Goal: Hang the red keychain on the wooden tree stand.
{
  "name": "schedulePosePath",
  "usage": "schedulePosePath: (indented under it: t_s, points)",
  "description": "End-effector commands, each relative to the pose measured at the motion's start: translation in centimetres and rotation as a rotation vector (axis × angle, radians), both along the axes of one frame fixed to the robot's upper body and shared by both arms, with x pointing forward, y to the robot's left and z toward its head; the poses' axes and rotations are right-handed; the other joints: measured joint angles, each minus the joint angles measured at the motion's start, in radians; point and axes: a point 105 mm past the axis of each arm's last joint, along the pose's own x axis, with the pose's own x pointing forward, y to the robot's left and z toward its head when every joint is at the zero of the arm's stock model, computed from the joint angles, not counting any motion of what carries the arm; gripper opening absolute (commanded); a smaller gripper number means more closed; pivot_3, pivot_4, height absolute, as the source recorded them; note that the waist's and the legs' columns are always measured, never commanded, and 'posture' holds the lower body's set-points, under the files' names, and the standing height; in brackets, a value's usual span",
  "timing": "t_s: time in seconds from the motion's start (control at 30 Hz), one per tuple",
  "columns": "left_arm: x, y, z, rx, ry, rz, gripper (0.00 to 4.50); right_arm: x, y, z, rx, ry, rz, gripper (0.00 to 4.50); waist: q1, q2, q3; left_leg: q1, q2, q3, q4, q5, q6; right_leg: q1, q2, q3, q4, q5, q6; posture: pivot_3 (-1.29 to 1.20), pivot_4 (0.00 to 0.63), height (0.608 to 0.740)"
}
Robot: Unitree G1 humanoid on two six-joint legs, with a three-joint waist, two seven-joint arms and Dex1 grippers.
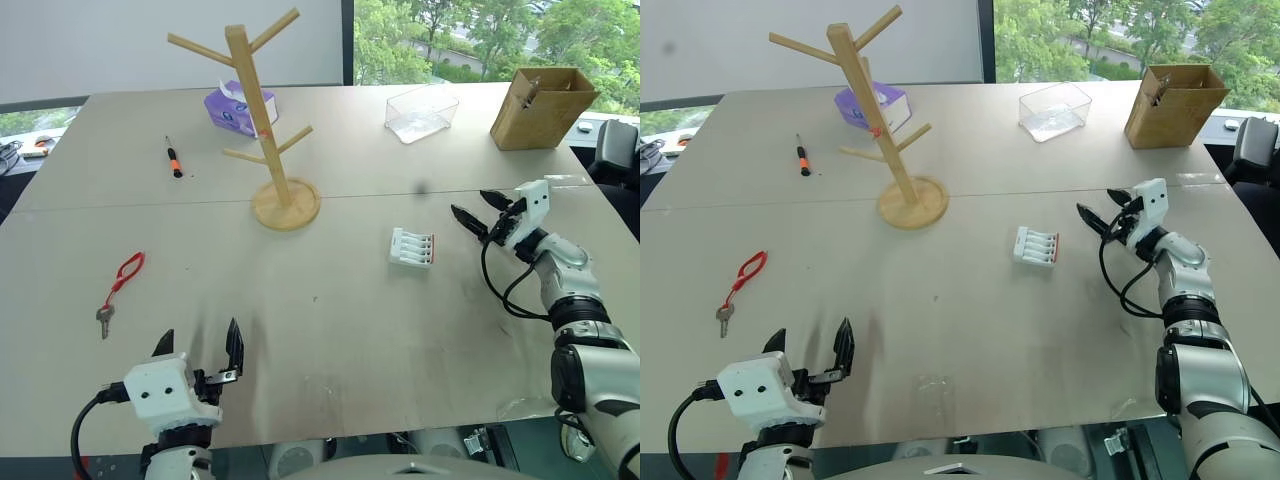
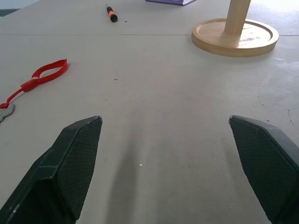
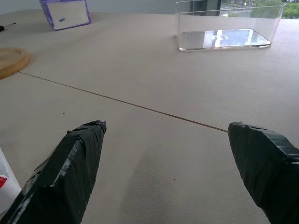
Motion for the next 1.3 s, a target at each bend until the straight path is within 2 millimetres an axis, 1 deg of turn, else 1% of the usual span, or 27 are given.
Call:
schedulePosePath:
  t_s: [0.03,0.2,0.57,0.73,0.77,0.8,0.87,0.93,1.0,1.1,1.17,1.23,1.3]
  points:
    - [-0.2,0.3,0.6,0.019,-0.025,0.017,4.49,0.2,-0.2,1.7,-0.002,-0.068,-0.007,4.50,0.000,0.000,0.000,0.000,0.000,0.000,0.000,0.000,0.000,0.000,0.000,0.000,0.000,0.000,0.000,0.00,0.150,0.740]
    - [-0.5,0.4,0.4,0.020,-0.022,0.031,4.49,0.3,-0.2,2.0,-0.004,-0.073,-0.003,4.50,0.000,0.000,0.000,0.000,0.000,0.000,0.000,0.000,0.000,0.000,0.000,0.000,0.000,0.000,0.000,0.00,0.150,0.740]
    - [-0.6,0.2,0.4,0.028,-0.018,0.026,4.49,0.2,-0.2,2.0,-0.006,-0.069,0.009,4.50,0.000,0.000,0.000,0.000,0.000,0.000,0.000,0.000,0.000,0.000,0.000,0.000,0.000,0.000,0.000,0.00,0.150,0.740]
    - [-0.2,0.0,0.5,0.030,-0.025,0.001,4.49,0.1,-0.4,2.1,0.000,-0.067,0.011,4.50,0.000,0.000,0.000,0.000,0.000,0.000,0.000,0.000,0.000,0.000,0.000,0.000,0.000,0.000,0.000,0.00,0.150,0.740]
    - [0.1,-0.3,0.6,0.026,-0.029,-0.020,4.49,0.0,-0.2,2.1,0.006,-0.067,0.032,4.50,0.000,0.000,0.000,0.000,0.000,0.000,0.000,0.000,0.000,0.000,0.000,0.000,0.000,0.000,0.000,0.00,0.150,0.740]
    - [0.4,-0.8,0.6,0.023,-0.033,-0.049,4.49,-0.2,0.0,2.2,0.006,-0.067,0.061,4.50,0.000,0.000,0.000,0.000,0.000,0.000,0.000,0.000,0.000,0.000,0.000,0.000,0.000,0.000,0.000,0.00,0.150,0.740]
    - [1.4,-2.3,1.0,0.041,-0.045,-0.158,4.49,-1.0,0.7,2.3,-0.003,-0.063,0.138,4.50,0.002,0.000,0.000,0.000,0.000,0.000,0.000,0.000,0.000,0.000,0.000,0.000,0.000,0.000,0.000,0.00,0.150,0.740]
    - [2.3,-3.5,1.4,0.040,-0.062,-0.257,4.49,-2.0,1.2,2.5,-0.022,-0.061,0.224,4.50,0.004,0.000,0.000,0.000,0.000,0.000,0.000,0.000,0.000,0.000,0.000,0.000,0.000,0.000,0.000,0.00,0.150,0.740]
    - [3.2,-4.3,1.7,0.026,-0.078,-0.349,4.49,-3.2,1.8,2.7,-0.043,-0.060,0.299,4.50,0.006,0.000,0.000,0.000,0.000,-0.001,0.000,0.000,0.000,0.000,0.000,-0.001,0.000,0.001,0.002,0.00,0.150,0.740]
    - [4.7,-5.2,2.9,0.011,-0.111,-0.483,4.49,-5.2,2.5,3.1,-0.098,-0.057,0.401,4.50,0.005,0.001,0.000,0.000,0.000,-0.001,0.000,0.000,0.000,0.000,0.000,-0.001,0.001,0.002,0.003,0.00,0.150,0.740]
    - [5.6,-5.9,3.6,0.001,-0.129,-0.573,4.49,-6.3,3.0,2.8,-0.137,-0.044,0.461,4.50,0.005,0.001,0.000,0.000,0.000,-0.001,0.000,0.000,0.000,0.000,0.000,-0.001,0.002,0.002,0.003,0.00,0.150,0.740]
    - [6.0,-7.1,3.8,-0.012,-0.128,-0.686,4.49,-7.1,3.5,2.3,-0.170,-0.034,0.497,4.50,0.004,0.001,-0.001,0.001,0.000,-0.001,0.000,0.000,0.000,0.001,0.000,-0.001,0.002,0.002,0.003,0.00,0.150,0.740]
    - [6.0,-8.6,4.3,0.004,-0.152,-0.848,4.49,-7.1,3.6,2.2,-0.195,-0.041,0.504,4.50,0.002,0.002,-0.001,0.001,0.001,-0.001,0.001,0.000,0.000,0.001,0.001,-0.001,0.002,0.002,0.003,0.00,0.150,0.740]
